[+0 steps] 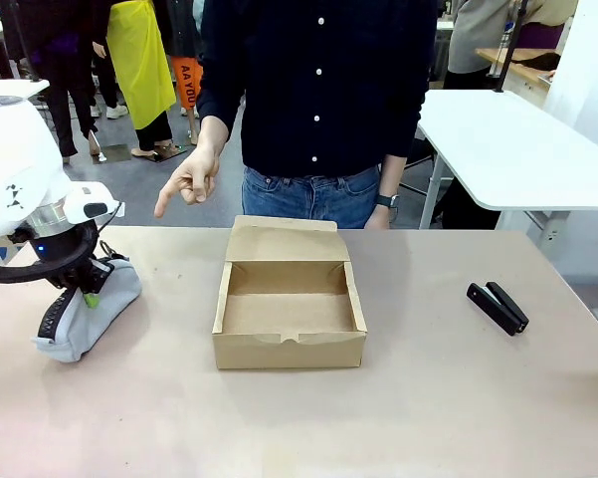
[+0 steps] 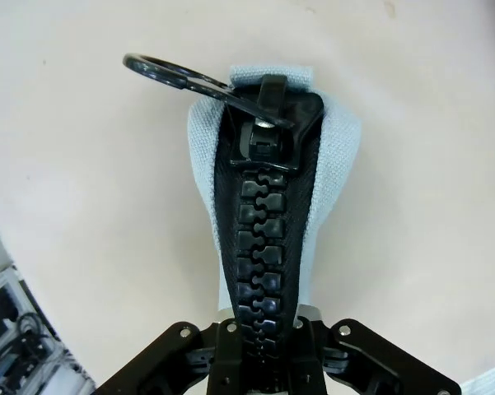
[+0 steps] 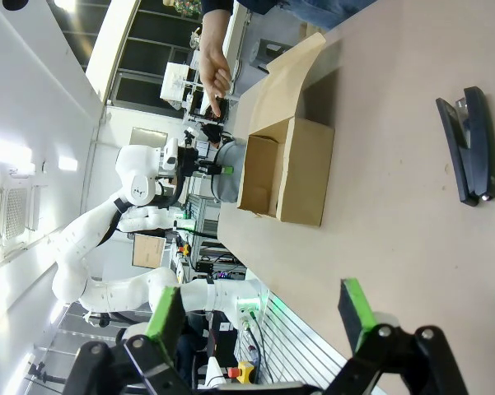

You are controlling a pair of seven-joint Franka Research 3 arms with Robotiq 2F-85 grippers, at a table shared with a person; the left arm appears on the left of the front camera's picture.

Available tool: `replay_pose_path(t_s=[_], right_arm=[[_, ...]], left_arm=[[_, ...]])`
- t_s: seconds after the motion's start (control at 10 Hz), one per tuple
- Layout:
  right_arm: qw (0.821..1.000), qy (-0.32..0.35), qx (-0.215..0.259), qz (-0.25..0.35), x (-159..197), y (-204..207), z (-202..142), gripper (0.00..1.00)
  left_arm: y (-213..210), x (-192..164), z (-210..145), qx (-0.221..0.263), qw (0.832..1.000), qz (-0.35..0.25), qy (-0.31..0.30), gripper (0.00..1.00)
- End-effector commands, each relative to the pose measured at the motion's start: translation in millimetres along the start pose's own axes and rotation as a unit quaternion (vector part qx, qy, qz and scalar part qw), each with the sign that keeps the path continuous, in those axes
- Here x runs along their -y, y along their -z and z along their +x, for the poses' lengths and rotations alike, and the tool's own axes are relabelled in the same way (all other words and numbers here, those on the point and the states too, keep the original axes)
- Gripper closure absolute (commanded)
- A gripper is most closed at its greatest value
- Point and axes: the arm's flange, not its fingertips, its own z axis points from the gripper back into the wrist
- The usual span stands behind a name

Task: Pack the items into the box.
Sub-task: Pick up the item indicated by the person and place it inside the Mailer Box.

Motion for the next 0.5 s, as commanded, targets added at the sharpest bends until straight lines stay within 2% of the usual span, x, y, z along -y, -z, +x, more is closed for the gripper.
replay_pose_path(t_s=[0.0,0.2,0.3,0.4], right_arm=[[1.0,0.004,-0.007,-0.003,-4,-3,-2,0.0],[1.0,0.004,-0.007,-0.003,-4,-3,-2,0.0],[1.0,0.004,-0.007,-0.003,-4,-3,-2,0.0],[1.0,0.004,-0.007,-0.003,-4,-3,-2,0.0]], left_arm=[[-43,-20,-29,0.024,0.999,0.002,0.037,1.0],[-111,-27,-71,0.088,0.993,0.005,0.076,1.0],[-134,-23,-92,0.112,0.986,-0.006,0.12,1.0],[-154,-21,-107,0.15,0.98,-0.024,0.129,1.0]])
